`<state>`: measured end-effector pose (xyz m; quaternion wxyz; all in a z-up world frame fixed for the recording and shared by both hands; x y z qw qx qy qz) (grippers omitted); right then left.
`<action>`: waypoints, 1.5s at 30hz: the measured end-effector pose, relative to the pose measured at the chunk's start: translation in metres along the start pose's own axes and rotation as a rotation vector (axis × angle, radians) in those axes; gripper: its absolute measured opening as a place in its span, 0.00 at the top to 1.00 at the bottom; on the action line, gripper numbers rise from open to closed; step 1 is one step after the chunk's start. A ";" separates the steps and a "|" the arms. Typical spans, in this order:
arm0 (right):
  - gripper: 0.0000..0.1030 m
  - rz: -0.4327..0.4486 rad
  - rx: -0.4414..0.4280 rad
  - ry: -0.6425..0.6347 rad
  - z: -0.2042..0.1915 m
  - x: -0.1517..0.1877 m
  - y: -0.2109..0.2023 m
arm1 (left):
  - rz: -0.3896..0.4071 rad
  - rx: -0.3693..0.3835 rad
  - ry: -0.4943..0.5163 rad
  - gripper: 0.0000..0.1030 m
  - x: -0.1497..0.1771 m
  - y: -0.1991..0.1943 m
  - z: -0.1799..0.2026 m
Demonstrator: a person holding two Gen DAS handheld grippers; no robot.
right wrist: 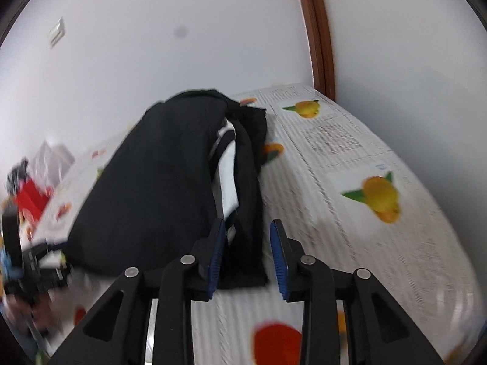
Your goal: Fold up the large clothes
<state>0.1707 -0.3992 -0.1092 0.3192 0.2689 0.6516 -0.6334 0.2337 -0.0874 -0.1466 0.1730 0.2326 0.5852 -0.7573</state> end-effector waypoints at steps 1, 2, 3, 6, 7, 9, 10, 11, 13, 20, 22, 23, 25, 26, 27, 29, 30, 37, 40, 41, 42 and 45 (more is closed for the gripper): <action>0.69 -0.004 -0.001 -0.032 0.001 0.006 -0.008 | -0.001 0.016 -0.012 0.38 0.001 -0.003 -0.001; 0.68 -0.006 0.000 -0.042 0.005 0.008 -0.012 | -0.003 0.033 -0.024 0.41 0.001 -0.005 -0.003; 0.68 -0.013 -0.002 -0.044 0.006 0.011 -0.014 | -0.008 0.053 -0.040 0.42 0.002 -0.007 -0.005; 0.68 -0.057 -0.042 -0.016 0.006 0.019 -0.006 | -0.015 0.080 -0.057 0.52 0.002 -0.008 -0.005; 0.68 -0.067 -0.052 -0.017 0.003 0.019 -0.001 | -0.016 0.080 -0.057 0.55 0.002 -0.008 -0.004; 0.68 -0.068 -0.054 -0.020 -0.004 0.018 0.010 | -0.016 0.080 -0.052 0.61 0.003 -0.008 -0.001; 0.68 -0.066 -0.053 -0.015 -0.007 0.016 0.016 | -0.017 0.080 -0.048 0.63 0.003 -0.007 0.001; 0.68 -0.071 -0.049 -0.002 -0.007 0.014 0.022 | -0.019 0.079 -0.042 0.65 0.003 -0.007 0.003; 0.68 -0.099 -0.023 0.021 -0.008 0.011 0.036 | -0.015 0.078 -0.031 0.68 0.003 -0.008 0.006; 0.88 -0.114 -0.003 0.034 -0.016 0.002 0.055 | -0.012 0.061 -0.048 0.85 0.000 -0.006 0.009; 0.92 -0.110 0.010 -0.002 -0.022 0.000 0.055 | -0.004 0.056 -0.055 0.86 0.000 -0.006 0.007; 0.93 -0.109 0.012 -0.012 -0.025 -0.002 0.055 | 0.001 0.052 -0.054 0.87 0.000 -0.007 0.006; 0.94 -0.107 0.005 -0.022 -0.030 -0.005 0.057 | 0.010 0.040 -0.056 0.88 0.000 -0.010 0.001; 0.94 -0.107 -0.003 -0.026 -0.033 -0.007 0.059 | 0.012 0.038 -0.062 0.88 -0.001 -0.011 -0.003; 0.94 -0.105 -0.010 -0.030 -0.036 -0.009 0.060 | 0.014 0.033 -0.070 0.88 -0.001 -0.013 -0.008; 0.94 -0.099 -0.027 -0.049 -0.046 -0.015 0.063 | 0.023 0.021 -0.083 0.89 -0.002 -0.017 -0.019; 0.94 -0.097 -0.036 -0.061 -0.052 -0.018 0.066 | 0.027 0.014 -0.089 0.89 -0.002 -0.019 -0.025; 0.94 -0.088 -0.107 -0.119 -0.100 -0.044 0.095 | 0.034 -0.055 -0.169 0.89 0.002 -0.035 -0.078; 0.94 -0.085 -0.134 -0.134 -0.120 -0.055 0.110 | 0.036 -0.071 -0.199 0.89 0.006 -0.040 -0.096; 0.94 -0.087 -0.137 -0.133 -0.124 -0.057 0.111 | 0.035 -0.073 -0.206 0.89 0.007 -0.042 -0.101; 0.94 -0.089 -0.140 -0.130 -0.127 -0.059 0.114 | 0.034 -0.074 -0.213 0.89 0.008 -0.043 -0.105; 0.93 -0.094 -0.131 -0.129 -0.133 -0.063 0.118 | 0.028 -0.073 -0.214 0.88 0.009 -0.044 -0.111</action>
Point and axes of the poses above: each gripper's, at about its wrist camera, not at the fingertips, and y roughly the way its jaws point, z to its right, x to its underside, the point moved 1 cm from there along y, roughly the way its jaws point, and after that the axes turned 12 degrees about -y, right-handed, at the moved point
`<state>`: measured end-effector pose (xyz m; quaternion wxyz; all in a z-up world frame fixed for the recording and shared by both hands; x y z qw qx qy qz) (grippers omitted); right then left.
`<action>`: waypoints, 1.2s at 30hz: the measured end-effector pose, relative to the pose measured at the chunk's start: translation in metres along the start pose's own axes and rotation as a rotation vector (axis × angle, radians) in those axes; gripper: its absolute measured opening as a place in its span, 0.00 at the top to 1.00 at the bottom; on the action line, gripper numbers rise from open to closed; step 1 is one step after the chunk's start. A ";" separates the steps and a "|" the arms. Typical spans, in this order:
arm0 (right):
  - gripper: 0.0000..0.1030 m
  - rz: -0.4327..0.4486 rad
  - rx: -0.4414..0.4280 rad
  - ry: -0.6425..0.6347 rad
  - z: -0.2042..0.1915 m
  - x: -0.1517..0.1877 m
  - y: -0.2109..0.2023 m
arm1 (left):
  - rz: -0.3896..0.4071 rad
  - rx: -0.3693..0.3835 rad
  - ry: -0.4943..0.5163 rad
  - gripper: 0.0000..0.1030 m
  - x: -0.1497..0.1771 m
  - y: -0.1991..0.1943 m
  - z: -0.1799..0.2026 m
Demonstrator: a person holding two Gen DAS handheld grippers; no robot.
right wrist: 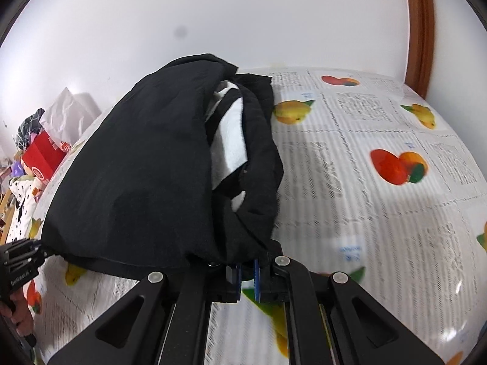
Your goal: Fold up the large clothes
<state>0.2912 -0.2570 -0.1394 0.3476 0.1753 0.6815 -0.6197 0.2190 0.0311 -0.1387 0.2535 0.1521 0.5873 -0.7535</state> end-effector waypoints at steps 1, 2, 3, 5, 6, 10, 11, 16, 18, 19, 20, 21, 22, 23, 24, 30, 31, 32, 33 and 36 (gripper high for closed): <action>0.93 -0.007 0.016 0.003 0.003 0.000 0.001 | 0.000 -0.003 0.003 0.88 0.000 0.000 0.000; 0.90 -0.013 0.035 0.005 0.005 0.001 -0.001 | 0.002 -0.011 0.008 0.87 -0.001 0.001 0.001; 0.90 -0.015 0.055 -0.001 0.006 0.003 -0.006 | 0.004 -0.017 0.011 0.87 -0.002 0.003 0.003; 0.84 -0.025 0.091 -0.024 0.006 0.010 -0.020 | 0.009 -0.027 0.017 0.86 -0.001 0.003 0.004; 0.83 -0.023 0.099 -0.041 0.005 0.013 -0.027 | 0.012 -0.027 0.018 0.86 -0.001 0.003 0.003; 0.59 0.044 0.088 -0.145 -0.004 0.017 -0.063 | 0.014 -0.025 0.018 0.86 0.003 0.002 0.008; 0.58 0.072 0.081 -0.169 -0.009 0.015 -0.070 | 0.016 -0.026 0.018 0.86 0.003 0.002 0.008; 0.58 0.140 -0.034 -0.185 -0.027 -0.009 -0.066 | 0.019 -0.045 0.023 0.86 0.005 0.000 0.011; 0.59 0.119 -0.048 -0.158 -0.030 -0.020 -0.047 | 0.020 -0.051 0.019 0.86 0.004 0.000 0.012; 0.61 0.107 -0.055 -0.134 -0.029 -0.025 -0.036 | 0.022 -0.052 0.018 0.86 0.004 0.001 0.012; 0.62 0.091 -0.068 -0.102 -0.026 -0.030 -0.025 | 0.025 -0.053 0.016 0.86 0.004 0.001 0.011; 0.62 0.069 -0.063 -0.071 -0.024 -0.034 -0.014 | 0.030 -0.053 0.016 0.86 0.005 0.001 0.011; 0.67 0.051 -0.049 -0.054 -0.022 -0.037 -0.005 | 0.033 -0.055 0.018 0.86 0.005 0.001 0.012; 0.76 0.052 -0.058 -0.059 -0.024 -0.038 -0.002 | 0.035 -0.057 0.020 0.86 0.006 0.001 0.012; 0.86 0.055 -0.076 -0.070 -0.025 -0.039 -0.002 | 0.035 -0.058 0.020 0.86 0.006 0.001 0.012; 0.98 0.251 -0.141 -0.021 -0.013 -0.024 -0.041 | 0.027 -0.051 0.006 0.86 0.005 0.001 0.010; 0.98 0.239 -0.108 -0.045 -0.018 -0.022 -0.039 | 0.028 -0.056 0.010 0.86 0.005 0.001 0.011; 0.98 0.228 -0.082 -0.065 -0.023 -0.021 -0.037 | 0.029 -0.060 0.013 0.86 0.006 0.001 0.011; 0.98 0.217 -0.057 -0.083 -0.027 -0.020 -0.035 | 0.028 -0.062 0.014 0.86 0.006 0.001 0.012; 0.97 0.186 -0.012 -0.112 -0.033 -0.017 -0.032 | 0.021 -0.057 0.005 0.86 0.005 0.001 0.011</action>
Point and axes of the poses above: each gripper's, at about its wrist camera, not at the fingertips, and y roughly the way its jaws point, z to its right, x to its underside, the point moved 1 cm from there along y, roughly the way its jaws point, and after that the axes turned 12 degrees about -y, right-handed, at the moved point
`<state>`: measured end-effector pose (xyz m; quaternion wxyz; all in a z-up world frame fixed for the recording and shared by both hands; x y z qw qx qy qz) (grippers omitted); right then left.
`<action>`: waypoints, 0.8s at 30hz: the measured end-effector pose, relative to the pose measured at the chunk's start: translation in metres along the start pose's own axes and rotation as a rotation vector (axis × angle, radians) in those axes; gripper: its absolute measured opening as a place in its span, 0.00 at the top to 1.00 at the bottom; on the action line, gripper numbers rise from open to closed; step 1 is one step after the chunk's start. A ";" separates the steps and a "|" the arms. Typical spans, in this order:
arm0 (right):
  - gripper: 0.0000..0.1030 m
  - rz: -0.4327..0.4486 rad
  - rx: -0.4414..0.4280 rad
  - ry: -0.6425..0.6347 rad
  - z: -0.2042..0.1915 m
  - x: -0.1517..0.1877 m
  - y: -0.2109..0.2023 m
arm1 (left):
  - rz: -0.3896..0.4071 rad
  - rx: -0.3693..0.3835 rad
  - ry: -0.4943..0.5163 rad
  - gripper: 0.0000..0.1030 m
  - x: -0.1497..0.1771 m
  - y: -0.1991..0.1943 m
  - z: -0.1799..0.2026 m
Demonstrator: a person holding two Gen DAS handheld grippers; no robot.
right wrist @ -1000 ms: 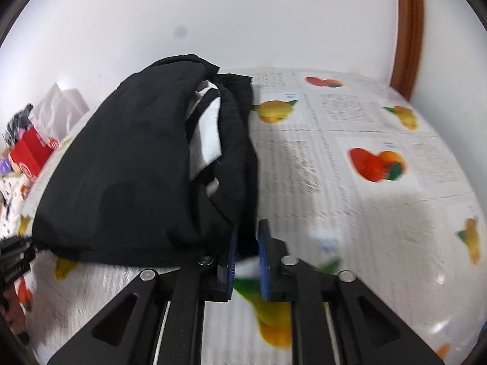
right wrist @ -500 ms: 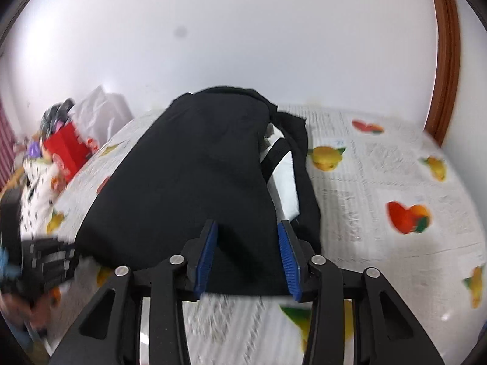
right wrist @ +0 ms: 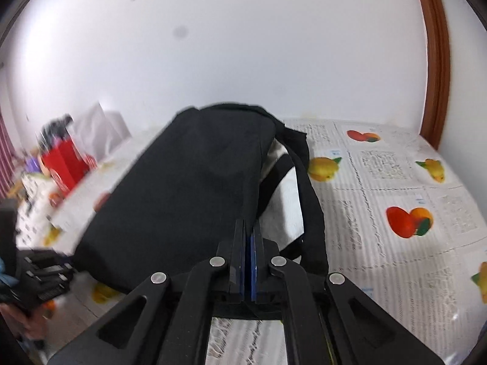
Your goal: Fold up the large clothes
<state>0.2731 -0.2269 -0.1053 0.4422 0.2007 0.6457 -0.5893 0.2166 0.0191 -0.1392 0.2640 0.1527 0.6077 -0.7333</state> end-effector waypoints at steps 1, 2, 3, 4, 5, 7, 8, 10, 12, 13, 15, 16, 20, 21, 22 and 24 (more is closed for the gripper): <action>0.97 -0.013 0.005 0.000 0.000 0.001 0.000 | -0.004 0.002 -0.003 0.86 -0.001 0.000 0.000; 0.96 -0.026 0.008 0.003 0.001 0.002 0.000 | -0.007 0.000 -0.006 0.86 -0.001 0.001 -0.001; 0.96 -0.030 0.007 0.007 0.002 0.003 -0.002 | -0.008 -0.002 -0.009 0.86 -0.002 0.001 -0.001; 0.96 -0.034 0.008 0.009 0.003 0.005 -0.004 | -0.010 -0.006 -0.006 0.86 -0.002 0.001 -0.001; 0.96 -0.038 0.011 0.011 0.005 0.006 -0.006 | -0.011 -0.011 0.000 0.86 -0.002 0.001 0.000; 0.93 -0.051 0.019 0.019 0.008 0.009 -0.011 | -0.016 -0.023 0.013 0.85 -0.001 0.000 0.001; 0.92 -0.054 0.023 0.021 0.010 0.011 -0.014 | -0.020 -0.026 0.012 0.85 -0.001 0.000 0.000; 0.91 -0.064 0.034 0.022 0.012 0.015 -0.019 | -0.026 -0.029 0.001 0.83 -0.001 -0.002 -0.002; 0.91 -0.080 0.042 0.019 0.013 0.019 -0.022 | -0.028 -0.028 -0.007 0.80 0.000 -0.004 -0.004; 0.90 -0.089 0.047 0.018 0.014 0.022 -0.022 | -0.028 -0.026 -0.012 0.78 0.000 -0.007 -0.005; 0.90 -0.111 0.054 0.023 0.015 0.026 -0.024 | -0.030 -0.021 -0.018 0.74 0.001 -0.011 -0.007; 0.90 -0.118 0.056 0.028 0.016 0.028 -0.024 | -0.032 -0.017 -0.022 0.74 0.002 -0.013 -0.007; 0.90 -0.134 0.063 0.043 0.017 0.032 -0.030 | -0.035 0.016 -0.025 0.71 0.007 -0.025 -0.008; 0.90 -0.137 0.066 0.045 0.017 0.032 -0.032 | -0.029 0.028 -0.025 0.69 0.007 -0.030 -0.008; 0.90 -0.142 0.074 0.048 0.017 0.032 -0.033 | -0.022 0.036 -0.025 0.63 0.008 -0.034 -0.008; 0.88 -0.161 0.092 0.054 0.019 0.033 -0.035 | 0.001 0.050 -0.025 0.57 0.008 -0.043 -0.007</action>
Point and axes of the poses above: each gripper's, at about its wrist camera, not at the fingertips, and y roughly the way its jaws point, z to its right, x to its underside, the point moved 1 cm from there along y, roughly the way its jaws point, and after that the axes turned 12 degrees about -y, right-handed, at the moved point
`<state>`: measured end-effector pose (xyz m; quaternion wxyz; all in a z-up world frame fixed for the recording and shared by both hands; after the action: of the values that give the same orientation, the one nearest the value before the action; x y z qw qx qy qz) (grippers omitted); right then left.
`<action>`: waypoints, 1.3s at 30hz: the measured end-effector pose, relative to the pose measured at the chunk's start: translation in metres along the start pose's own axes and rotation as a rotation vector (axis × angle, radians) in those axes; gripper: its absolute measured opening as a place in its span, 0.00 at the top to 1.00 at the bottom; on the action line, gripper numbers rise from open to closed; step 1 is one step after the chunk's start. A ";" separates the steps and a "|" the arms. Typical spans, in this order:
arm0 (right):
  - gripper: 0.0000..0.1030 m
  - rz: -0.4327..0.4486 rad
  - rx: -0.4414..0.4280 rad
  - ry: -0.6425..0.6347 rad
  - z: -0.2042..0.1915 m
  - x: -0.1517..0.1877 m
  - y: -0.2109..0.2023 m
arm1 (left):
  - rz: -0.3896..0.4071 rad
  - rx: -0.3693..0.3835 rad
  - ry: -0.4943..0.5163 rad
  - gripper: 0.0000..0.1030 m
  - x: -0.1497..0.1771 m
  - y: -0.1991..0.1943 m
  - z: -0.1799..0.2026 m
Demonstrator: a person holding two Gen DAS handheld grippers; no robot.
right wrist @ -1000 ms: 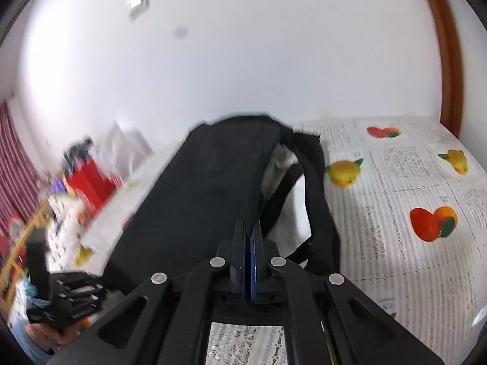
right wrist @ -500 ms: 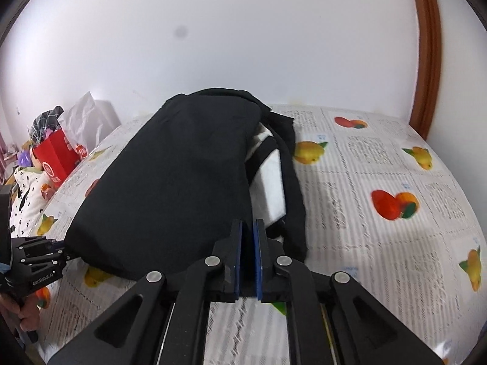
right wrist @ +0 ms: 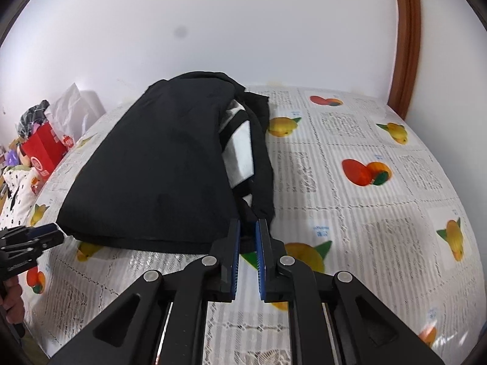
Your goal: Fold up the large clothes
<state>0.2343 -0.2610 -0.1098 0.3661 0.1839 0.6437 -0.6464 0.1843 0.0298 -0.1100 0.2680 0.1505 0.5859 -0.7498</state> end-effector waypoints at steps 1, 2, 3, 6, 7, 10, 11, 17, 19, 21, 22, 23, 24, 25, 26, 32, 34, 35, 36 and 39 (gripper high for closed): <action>0.88 -0.008 0.005 0.003 0.001 0.001 -0.001 | 0.011 0.002 0.001 0.55 0.000 -0.005 0.001; 0.88 -0.017 0.012 0.009 0.002 0.002 -0.002 | 0.019 -0.001 0.002 0.55 -0.001 -0.009 0.001; 0.88 -0.023 0.019 0.014 0.003 0.003 -0.004 | 0.024 -0.001 0.003 0.55 -0.002 -0.013 0.003; 0.85 -0.048 0.057 0.027 0.003 0.005 -0.012 | 0.041 -0.004 0.004 0.54 -0.006 -0.022 0.007; 0.80 -0.054 0.070 0.033 0.003 0.005 -0.016 | 0.046 -0.008 0.005 0.51 -0.007 -0.024 0.008; 0.59 -0.041 0.090 0.047 0.001 0.004 -0.033 | 0.072 -0.023 0.012 0.45 -0.010 -0.033 0.014; 0.53 -0.036 0.095 0.050 0.001 0.003 -0.039 | 0.080 -0.023 0.015 0.43 -0.010 -0.037 0.016; 0.44 0.004 0.122 0.079 -0.006 0.002 -0.083 | 0.140 -0.024 0.025 0.31 -0.005 -0.071 0.030; 0.44 0.011 0.130 0.073 -0.012 0.002 -0.097 | 0.171 -0.023 0.024 0.27 -0.002 -0.087 0.034; 0.42 0.028 0.152 0.075 -0.019 0.003 -0.115 | 0.199 -0.026 0.019 0.23 0.001 -0.102 0.037; 0.40 0.040 0.161 0.075 -0.022 0.005 -0.124 | 0.206 -0.031 0.020 0.19 0.003 -0.108 0.040; 0.34 0.054 0.169 0.074 -0.027 0.007 -0.134 | 0.211 -0.037 0.027 0.18 0.005 -0.114 0.042; 0.30 0.063 0.175 0.073 -0.030 0.009 -0.142 | 0.219 -0.043 0.033 0.18 0.008 -0.120 0.045; 0.22 0.075 0.182 0.073 -0.034 0.011 -0.150 | 0.236 -0.051 0.036 0.15 0.012 -0.128 0.047; 0.15 0.095 0.189 0.069 -0.038 0.014 -0.160 | 0.248 -0.055 0.035 0.13 0.015 -0.134 0.048; 0.05 0.106 0.231 0.061 -0.055 0.030 -0.197 | 0.293 -0.049 0.032 0.08 0.036 -0.168 0.053; 0.03 0.108 0.234 0.063 -0.058 0.035 -0.206 | 0.298 -0.054 0.031 0.08 0.042 -0.176 0.053; 0.01 0.108 0.245 0.062 -0.060 0.038 -0.211 | 0.300 -0.056 0.032 0.07 0.044 -0.178 0.054; 0.01 0.106 0.260 0.058 -0.061 0.040 -0.215 | 0.304 -0.058 0.032 0.07 0.047 -0.181 0.054; 0.00 0.120 0.280 0.054 -0.063 0.049 -0.228 | 0.318 -0.054 0.030 0.05 0.053 -0.191 0.053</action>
<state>0.0252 -0.2337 0.0080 0.3574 0.2886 0.5445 -0.7017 0.0358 -0.0008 0.0280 0.3784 0.2455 0.5786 -0.6796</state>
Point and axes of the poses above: each gripper's, at about its wrist camera, not at the fingertips, and y roughly the way its jaws point, z to its right, x to its underside, the point moved 1 cm from there along y, roughly the way its jaws point, and after that the axes turned 12 degrees about -y, right-handed, at the moved point
